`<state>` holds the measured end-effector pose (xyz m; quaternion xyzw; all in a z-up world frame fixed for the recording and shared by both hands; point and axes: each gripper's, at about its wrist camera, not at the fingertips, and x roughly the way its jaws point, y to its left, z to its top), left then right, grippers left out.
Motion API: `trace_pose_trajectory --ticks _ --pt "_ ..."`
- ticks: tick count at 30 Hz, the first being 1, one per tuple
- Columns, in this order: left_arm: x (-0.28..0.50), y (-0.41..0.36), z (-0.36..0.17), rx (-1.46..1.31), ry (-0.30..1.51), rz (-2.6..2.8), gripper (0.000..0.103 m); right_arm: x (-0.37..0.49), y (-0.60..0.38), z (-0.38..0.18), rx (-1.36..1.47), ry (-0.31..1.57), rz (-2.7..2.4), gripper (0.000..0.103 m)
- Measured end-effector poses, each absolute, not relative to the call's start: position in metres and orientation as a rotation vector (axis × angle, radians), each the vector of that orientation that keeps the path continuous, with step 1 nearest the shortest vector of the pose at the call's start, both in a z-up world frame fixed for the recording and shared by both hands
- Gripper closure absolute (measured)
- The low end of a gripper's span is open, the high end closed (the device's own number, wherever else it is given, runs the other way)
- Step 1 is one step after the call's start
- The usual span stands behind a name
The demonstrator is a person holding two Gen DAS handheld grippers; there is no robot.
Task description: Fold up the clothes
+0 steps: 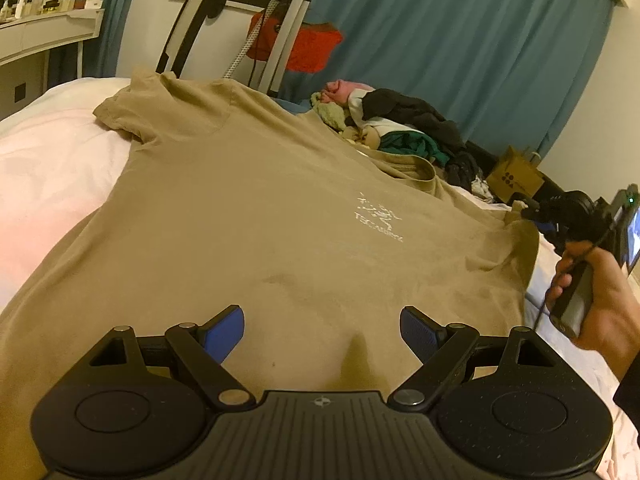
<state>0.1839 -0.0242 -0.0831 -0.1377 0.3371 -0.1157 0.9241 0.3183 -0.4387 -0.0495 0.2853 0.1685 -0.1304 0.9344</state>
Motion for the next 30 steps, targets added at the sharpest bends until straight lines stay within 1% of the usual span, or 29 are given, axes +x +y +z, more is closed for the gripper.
trace_pose_trajectory --ticks 5,6,7,8,9,10,12,14,17,20,22,23,24,25,26,27,30 --pt "0.186 -0.024 -0.083 -0.253 0.688 -0.233 0.016 0.318 -0.437 -0.055 0.503 0.379 -0.434 0.086" --pt "0.186 -0.024 -0.082 -0.253 0.689 -0.235 0.016 0.316 -0.440 -0.059 0.510 0.394 -0.433 0.080" --pt "0.186 -0.024 -0.082 -0.253 0.690 -0.237 0.016 0.311 -0.446 -0.064 0.542 0.410 -0.407 0.072" --pt "0.185 -0.024 -0.081 -0.258 0.690 -0.244 0.016 0.305 -0.450 -0.067 0.578 0.418 -0.380 0.048" --pt "0.183 -0.023 -0.080 -0.263 0.690 -0.251 0.016 0.298 -0.455 -0.071 0.616 0.409 -0.353 0.029" --pt "0.181 -0.022 -0.080 -0.266 0.689 -0.256 0.016 0.287 -0.460 -0.074 0.661 0.375 -0.327 0.024" --pt "0.178 -0.021 -0.079 -0.272 0.686 -0.262 0.016 0.269 -0.471 -0.082 0.771 0.318 -0.293 0.024" --pt "0.174 -0.020 -0.080 -0.277 0.685 -0.264 0.016 0.259 -0.478 -0.099 0.897 0.310 -0.267 0.024" --pt "0.171 -0.020 -0.080 -0.295 0.692 -0.266 0.016 0.251 -0.484 -0.125 1.062 0.327 -0.223 0.025" --pt "0.170 -0.019 -0.080 -0.319 0.700 -0.268 0.016 0.257 -0.475 -0.136 1.043 0.353 -0.142 0.025" --pt "0.170 -0.020 -0.078 -0.328 0.698 -0.265 0.016 0.269 -0.468 -0.131 0.976 0.353 -0.102 0.025" --pt "0.170 -0.020 -0.078 -0.327 0.692 -0.264 0.016 0.277 -0.464 -0.126 0.934 0.357 -0.094 0.032" --pt "0.171 -0.020 -0.078 -0.328 0.689 -0.258 0.016 0.286 -0.461 -0.121 0.897 0.374 -0.102 0.048" --pt "0.173 -0.021 -0.078 -0.330 0.688 -0.248 0.016 0.296 -0.456 -0.116 0.852 0.395 -0.115 0.060" --pt "0.175 -0.020 -0.078 -0.332 0.688 -0.241 0.017 0.307 -0.448 -0.108 0.792 0.424 -0.143 0.086" --pt "0.177 -0.019 -0.077 -0.332 0.689 -0.234 0.017 0.318 -0.437 -0.099 0.720 0.447 -0.182 0.092" --pt "0.181 -0.008 -0.070 -0.323 0.667 -0.181 0.017 0.337 -0.384 -0.069 0.457 0.450 -0.232 0.093"
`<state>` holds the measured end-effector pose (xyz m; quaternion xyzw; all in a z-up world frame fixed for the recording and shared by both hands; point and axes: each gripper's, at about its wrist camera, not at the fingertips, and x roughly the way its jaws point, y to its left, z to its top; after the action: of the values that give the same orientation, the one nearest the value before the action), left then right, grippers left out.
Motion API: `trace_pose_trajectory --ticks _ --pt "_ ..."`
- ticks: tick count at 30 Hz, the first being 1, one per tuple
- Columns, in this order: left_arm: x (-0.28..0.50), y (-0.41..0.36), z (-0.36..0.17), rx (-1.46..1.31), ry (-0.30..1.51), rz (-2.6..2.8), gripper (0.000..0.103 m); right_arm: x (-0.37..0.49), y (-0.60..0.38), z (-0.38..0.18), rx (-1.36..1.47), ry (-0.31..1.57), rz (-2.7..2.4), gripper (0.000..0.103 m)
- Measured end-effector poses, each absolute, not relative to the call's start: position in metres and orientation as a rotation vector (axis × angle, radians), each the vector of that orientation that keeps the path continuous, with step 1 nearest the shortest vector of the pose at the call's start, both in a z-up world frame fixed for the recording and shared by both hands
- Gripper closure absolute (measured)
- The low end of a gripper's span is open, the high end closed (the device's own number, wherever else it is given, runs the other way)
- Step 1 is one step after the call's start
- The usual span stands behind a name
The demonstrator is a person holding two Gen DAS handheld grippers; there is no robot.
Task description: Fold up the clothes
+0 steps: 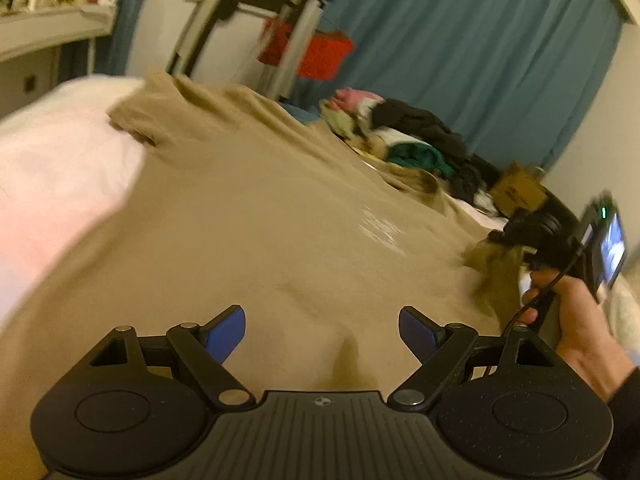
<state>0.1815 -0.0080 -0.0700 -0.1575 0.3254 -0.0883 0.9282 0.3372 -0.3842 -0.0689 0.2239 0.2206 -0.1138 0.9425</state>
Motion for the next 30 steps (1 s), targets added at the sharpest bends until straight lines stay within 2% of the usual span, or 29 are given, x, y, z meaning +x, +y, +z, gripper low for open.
trace_pose_trajectory --ticks 6,11,14,16,18,19,23,30 --pt "0.173 0.041 -0.050 -0.393 0.572 -0.075 0.017 0.355 -0.205 -0.055 -0.339 0.395 -0.149 0.093" --pt "0.173 0.072 -0.048 -0.435 0.556 -0.022 0.017 0.375 -0.106 -0.093 -0.634 0.466 -0.018 0.092" --pt "0.178 0.087 -0.051 -0.464 0.571 -0.006 0.018 0.386 -0.096 -0.101 -0.577 0.560 0.051 0.089" --pt "0.181 0.088 -0.053 -0.459 0.587 -0.008 0.018 0.384 -0.113 -0.088 -0.424 0.599 0.113 0.070" --pt "0.183 0.083 -0.054 -0.432 0.598 -0.019 0.018 0.375 -0.140 -0.066 -0.210 0.632 0.184 0.019" --pt "0.182 0.079 -0.054 -0.409 0.603 -0.025 0.018 0.369 -0.153 -0.055 -0.110 0.641 0.213 0.014" --pt "0.176 0.060 -0.053 -0.334 0.610 -0.047 0.018 0.305 -0.192 -0.012 0.042 0.602 0.229 0.014" --pt "0.148 0.012 -0.047 -0.236 0.631 -0.120 0.018 0.123 -0.271 0.024 0.357 0.490 0.161 0.014"
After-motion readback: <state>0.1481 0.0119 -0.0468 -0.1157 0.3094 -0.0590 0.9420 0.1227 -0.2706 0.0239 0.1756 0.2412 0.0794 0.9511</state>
